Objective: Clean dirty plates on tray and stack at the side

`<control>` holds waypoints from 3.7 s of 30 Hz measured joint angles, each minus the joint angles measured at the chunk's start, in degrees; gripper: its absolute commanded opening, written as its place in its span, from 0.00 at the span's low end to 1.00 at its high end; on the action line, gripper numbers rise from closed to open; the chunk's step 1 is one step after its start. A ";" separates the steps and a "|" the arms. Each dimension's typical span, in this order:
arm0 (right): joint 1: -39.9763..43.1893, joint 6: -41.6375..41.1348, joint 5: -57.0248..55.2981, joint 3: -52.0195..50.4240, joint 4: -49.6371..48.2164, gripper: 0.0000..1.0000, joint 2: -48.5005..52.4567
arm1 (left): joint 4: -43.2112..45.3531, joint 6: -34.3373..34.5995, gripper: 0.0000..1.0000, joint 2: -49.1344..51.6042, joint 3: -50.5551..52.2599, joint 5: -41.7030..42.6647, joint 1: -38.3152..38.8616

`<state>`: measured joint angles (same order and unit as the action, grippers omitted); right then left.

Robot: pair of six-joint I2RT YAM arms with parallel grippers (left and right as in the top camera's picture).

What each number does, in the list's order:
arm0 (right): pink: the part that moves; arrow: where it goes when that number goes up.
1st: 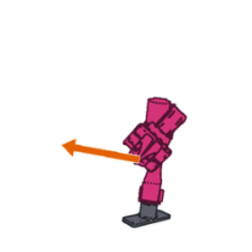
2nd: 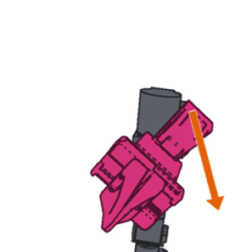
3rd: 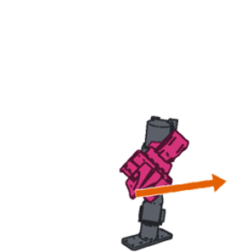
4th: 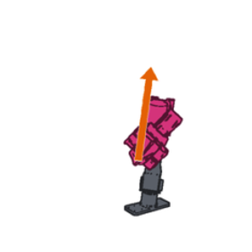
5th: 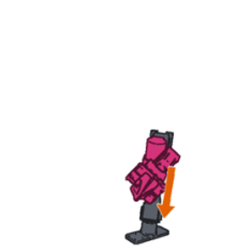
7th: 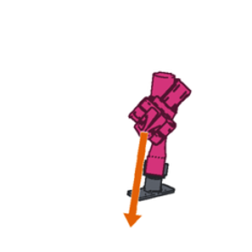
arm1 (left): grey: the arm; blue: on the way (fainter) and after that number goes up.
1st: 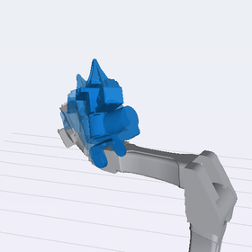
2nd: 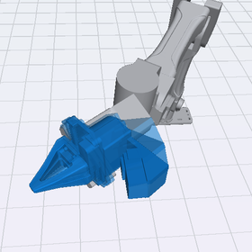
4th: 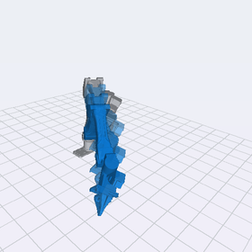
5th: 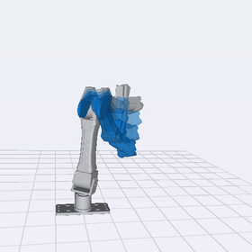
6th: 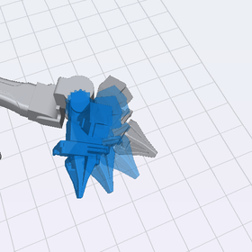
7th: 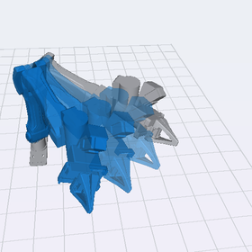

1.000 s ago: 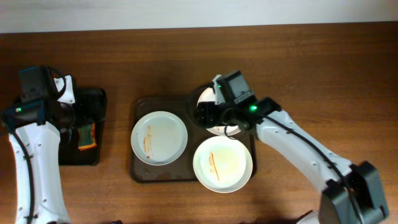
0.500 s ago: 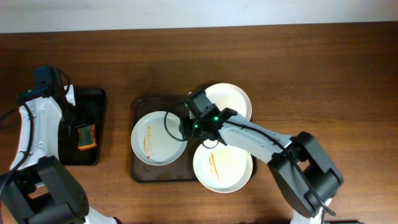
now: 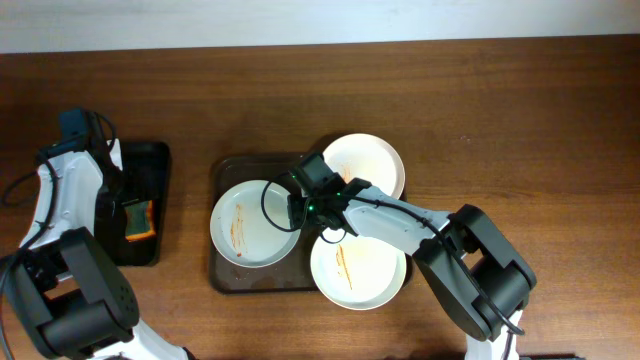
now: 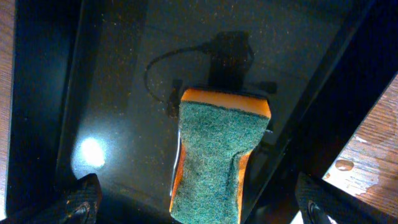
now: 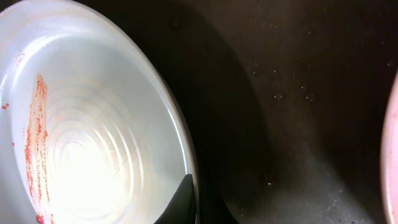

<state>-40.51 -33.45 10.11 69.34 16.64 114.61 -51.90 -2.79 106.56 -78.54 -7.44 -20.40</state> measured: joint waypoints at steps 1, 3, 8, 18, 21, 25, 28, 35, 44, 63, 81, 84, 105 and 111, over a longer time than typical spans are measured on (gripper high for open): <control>0.00 -0.02 0.00 0.00 0.00 0.04 0.00 | -0.09 0.00 0.95 0.00 0.00 0.17 0.00; 0.00 -0.02 0.00 0.00 0.00 0.04 0.00 | -0.07 -0.02 0.93 0.00 0.00 0.35 0.00; 0.00 0.00 -0.02 0.00 -0.04 0.04 0.00 | 0.81 -0.70 0.75 1.90 0.00 -1.62 0.00; 0.00 0.02 -0.15 0.00 -0.02 0.04 0.00 | 1.79 -5.42 0.00 7.34 0.00 4.04 -0.04; 0.00 0.00 -0.15 0.00 -0.02 0.04 0.00 | 1.07 -5.35 0.00 7.34 0.00 4.07 -0.04; 0.00 -0.02 -0.13 0.00 -0.07 0.04 0.00 | -0.37 -5.35 0.00 7.34 -0.02 4.04 -0.04; 0.00 -0.04 -0.13 0.00 -0.02 0.04 0.00 | 0.15 -5.38 0.00 7.34 -0.09 4.02 -0.04; 1.14 -0.13 0.09 0.00 -0.11 0.04 0.00 | -3.19 -5.35 0.00 7.45 -3.10 3.80 -0.04; 1.88 0.96 0.09 0.33 1.40 0.04 -0.28 | -29.03 -4.46 0.00 5.29 -31.34 16.63 10.73; 3.56 1.97 0.68 0.42 2.73 0.04 -0.55 | -1.79 6.10 0.00 2.43 10.14 22.86 30.36; 3.56 0.28 3.21 1.01 6.51 0.32 -0.57 | -5.46 8.15 0.00 3.93 -15.52 14.69 30.27; 3.56 -1.18 3.43 0.94 6.56 0.04 -0.66 | -12.96 8.13 0.00 3.56 -27.43 14.25 26.43; -22.14 8.00 -78.68 6.03 20.48 0.04 -15.56 | -15.37 8.15 0.00 3.58 -27.54 13.84 22.29; -14.80 -1.14 -52.04 6.05 18.88 0.04 -14.78 | -19.04 8.15 0.00 3.58 -27.54 15.87 22.29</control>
<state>-55.31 -34.59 -41.93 75.40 35.53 99.83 -70.94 5.37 110.15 -106.08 8.43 1.89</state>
